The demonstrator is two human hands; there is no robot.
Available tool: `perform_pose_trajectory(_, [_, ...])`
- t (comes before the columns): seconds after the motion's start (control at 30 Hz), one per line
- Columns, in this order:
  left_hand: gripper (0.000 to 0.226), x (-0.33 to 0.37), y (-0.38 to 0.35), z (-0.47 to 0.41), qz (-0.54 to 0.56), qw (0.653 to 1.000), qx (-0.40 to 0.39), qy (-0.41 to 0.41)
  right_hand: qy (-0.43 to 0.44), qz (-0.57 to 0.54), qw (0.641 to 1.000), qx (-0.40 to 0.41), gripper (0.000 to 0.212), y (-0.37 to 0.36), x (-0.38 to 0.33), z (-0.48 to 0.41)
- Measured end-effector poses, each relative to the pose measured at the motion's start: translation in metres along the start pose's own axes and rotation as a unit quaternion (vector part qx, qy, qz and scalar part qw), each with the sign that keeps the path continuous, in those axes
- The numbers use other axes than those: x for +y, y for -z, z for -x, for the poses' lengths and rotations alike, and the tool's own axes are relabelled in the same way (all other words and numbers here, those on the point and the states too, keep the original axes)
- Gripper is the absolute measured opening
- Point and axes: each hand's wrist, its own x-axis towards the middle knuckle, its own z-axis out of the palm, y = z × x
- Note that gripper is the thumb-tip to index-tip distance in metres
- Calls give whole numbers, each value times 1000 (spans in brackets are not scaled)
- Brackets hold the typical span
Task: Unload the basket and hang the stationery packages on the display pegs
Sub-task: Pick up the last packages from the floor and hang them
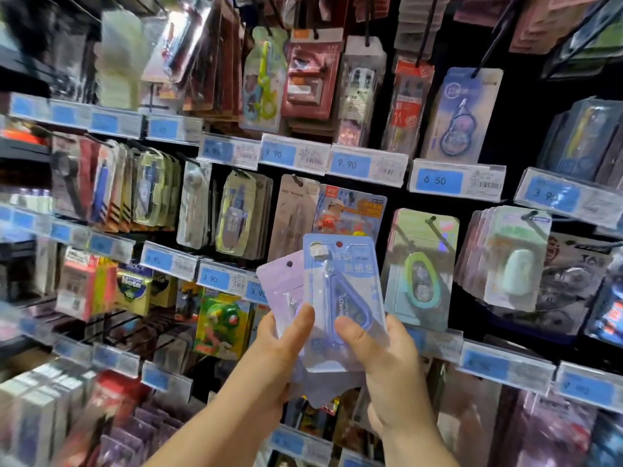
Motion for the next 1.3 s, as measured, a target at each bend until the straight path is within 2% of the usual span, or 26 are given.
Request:
perform_pose_trajectory(0.1, [71, 2, -1, 6, 15, 1000, -4, -5, -4, -29, 1000, 2, 57, -2, -1, 3])
perform_pose_trajectory(0.27, [56, 6, -1, 12, 2, 1000, 6, -18, -15, -61, 997, 40, 39, -5, -3, 6])
perform_pose_trajectory(0.33, [47, 7, 0, 13, 0, 999, 10, -34, -22, -54, 996, 60, 41, -7, -3, 8])
perform_pose_trajectory(0.47, [41, 9, 2, 11, 14, 999, 20, -38, -29, -90, 990, 109, 53, -4, -3, 7])
perform_pose_trajectory(0.6, [40, 8, 4, 7, 35, 998, 31, -30, -24, -111, 980, 162, 99, 9, -11, 1])
perform_pose_trajectory(0.63, [43, 9, 4, 5, 38, 998, 31, -28, -12, -109, 979, 172, 102, 15, -12, -2])
perform_pose_trajectory(0.77, [54, 9, 1, 1, 39, 999, 22, -11, 39, -84, 976, 196, 93, 30, -20, -7])
perform_pose_trajectory(0.93, [55, 8, -6, 0, 30, 1000, 5, 2, 83, -36, 978, 187, 36, 42, -23, -16])
perform_pose_trajectory(0.97, [56, 8, -7, -1, 26, 1000, 6, 7, 89, -25, 979, 182, 30, 44, -23, -17])
perform_pose_trajectory(1.2, [43, 9, -11, -1, 9, 1000, -10, -2, 98, 8, 977, 189, 28, 52, -29, -28])
perform_pose_trajectory(1.3, [50, 10, -12, -2, 6, 1000, -12, -3, 83, 11, 976, 201, 25, 54, -31, -31])
